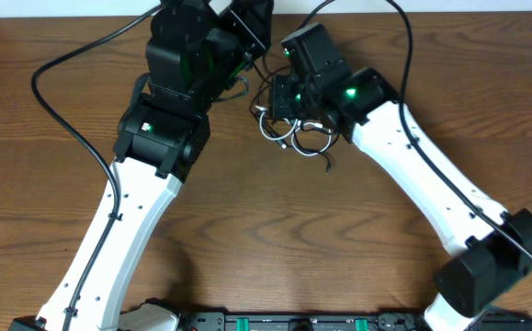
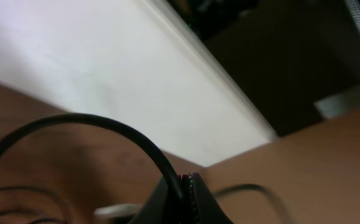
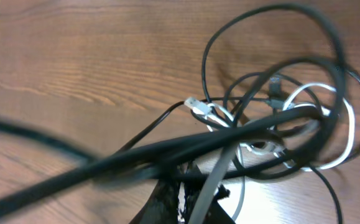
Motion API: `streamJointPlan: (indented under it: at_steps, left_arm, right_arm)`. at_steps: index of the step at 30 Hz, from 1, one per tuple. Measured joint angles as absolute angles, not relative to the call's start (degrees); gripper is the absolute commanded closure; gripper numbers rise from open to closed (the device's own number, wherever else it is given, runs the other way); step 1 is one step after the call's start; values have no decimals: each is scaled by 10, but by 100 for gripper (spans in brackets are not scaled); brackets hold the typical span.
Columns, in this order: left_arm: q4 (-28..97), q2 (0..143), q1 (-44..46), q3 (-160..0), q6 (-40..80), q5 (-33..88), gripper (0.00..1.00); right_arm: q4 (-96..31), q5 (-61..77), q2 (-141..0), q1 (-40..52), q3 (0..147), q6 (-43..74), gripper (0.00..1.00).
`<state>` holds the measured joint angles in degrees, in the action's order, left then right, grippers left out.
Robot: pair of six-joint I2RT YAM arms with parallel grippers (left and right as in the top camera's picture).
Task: Untangle cables
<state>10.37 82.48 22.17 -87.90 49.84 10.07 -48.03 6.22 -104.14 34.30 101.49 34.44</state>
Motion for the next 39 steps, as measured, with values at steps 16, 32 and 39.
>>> streamJointPlan:
  at_steps: [16,32,39]
  left_arm:
    - [369,825,137,-879,418,-96,92]
    - [305,825,129,-879,402,60,93]
    - [239,825,129,-879,405,147,92]
  right_arm:
    - [-610,-241,-888,174,1017,267,99]
    - [-594,245,-920,176,1017,128,51]
    - [-560,204,-1017,276,1017,182,35]
